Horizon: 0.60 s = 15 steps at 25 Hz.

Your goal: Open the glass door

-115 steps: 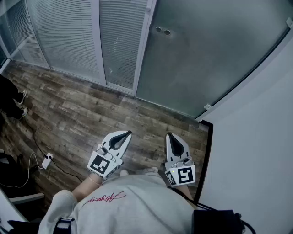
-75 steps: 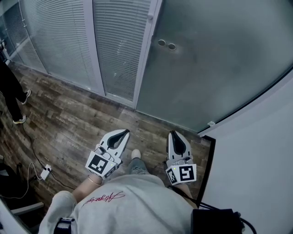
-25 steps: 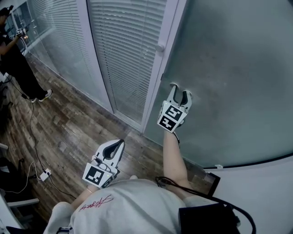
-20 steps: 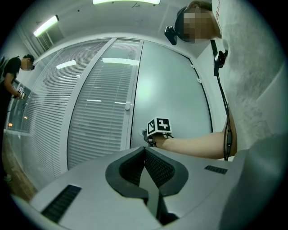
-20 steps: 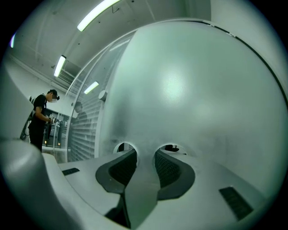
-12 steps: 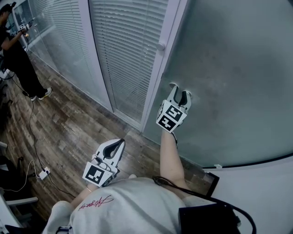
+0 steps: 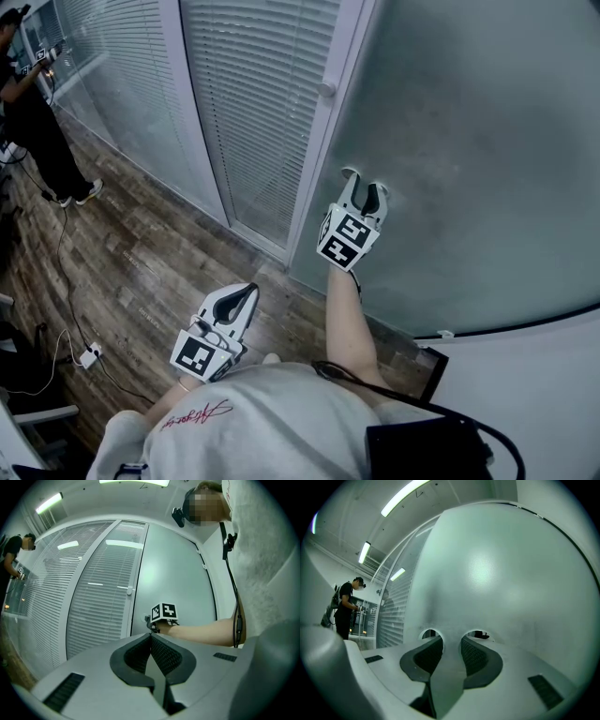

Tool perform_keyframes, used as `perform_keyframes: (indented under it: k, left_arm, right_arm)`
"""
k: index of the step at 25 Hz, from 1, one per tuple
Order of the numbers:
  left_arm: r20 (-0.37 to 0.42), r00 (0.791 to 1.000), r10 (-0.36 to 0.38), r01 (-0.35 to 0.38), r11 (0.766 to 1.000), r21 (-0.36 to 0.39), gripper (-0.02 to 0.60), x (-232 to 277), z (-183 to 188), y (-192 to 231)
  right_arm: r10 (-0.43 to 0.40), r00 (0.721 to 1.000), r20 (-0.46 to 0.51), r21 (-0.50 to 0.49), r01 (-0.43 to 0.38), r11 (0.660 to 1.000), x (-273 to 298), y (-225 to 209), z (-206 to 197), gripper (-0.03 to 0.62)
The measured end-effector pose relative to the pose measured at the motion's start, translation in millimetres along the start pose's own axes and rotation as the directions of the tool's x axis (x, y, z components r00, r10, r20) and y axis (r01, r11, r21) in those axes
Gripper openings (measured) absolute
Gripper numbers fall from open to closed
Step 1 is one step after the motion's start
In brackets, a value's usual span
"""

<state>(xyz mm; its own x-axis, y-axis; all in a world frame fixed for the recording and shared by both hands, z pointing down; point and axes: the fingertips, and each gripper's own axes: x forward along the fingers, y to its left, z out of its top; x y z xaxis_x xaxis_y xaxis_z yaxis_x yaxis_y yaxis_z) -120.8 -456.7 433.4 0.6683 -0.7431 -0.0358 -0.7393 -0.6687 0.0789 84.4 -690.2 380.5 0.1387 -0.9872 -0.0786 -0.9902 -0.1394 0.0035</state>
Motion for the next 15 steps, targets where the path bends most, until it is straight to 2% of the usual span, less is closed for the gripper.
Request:
perform_keyframes:
  k: [15]
  left_arm:
    - [-0.009, 1.000, 0.002, -0.002, 1.000, -0.001, 0.012, -38, 7, -4]
  right_arm:
    - [0.017, 1.000, -0.004, 0.000, -0.017, 1.000, -31, 13, 9, 0.132]
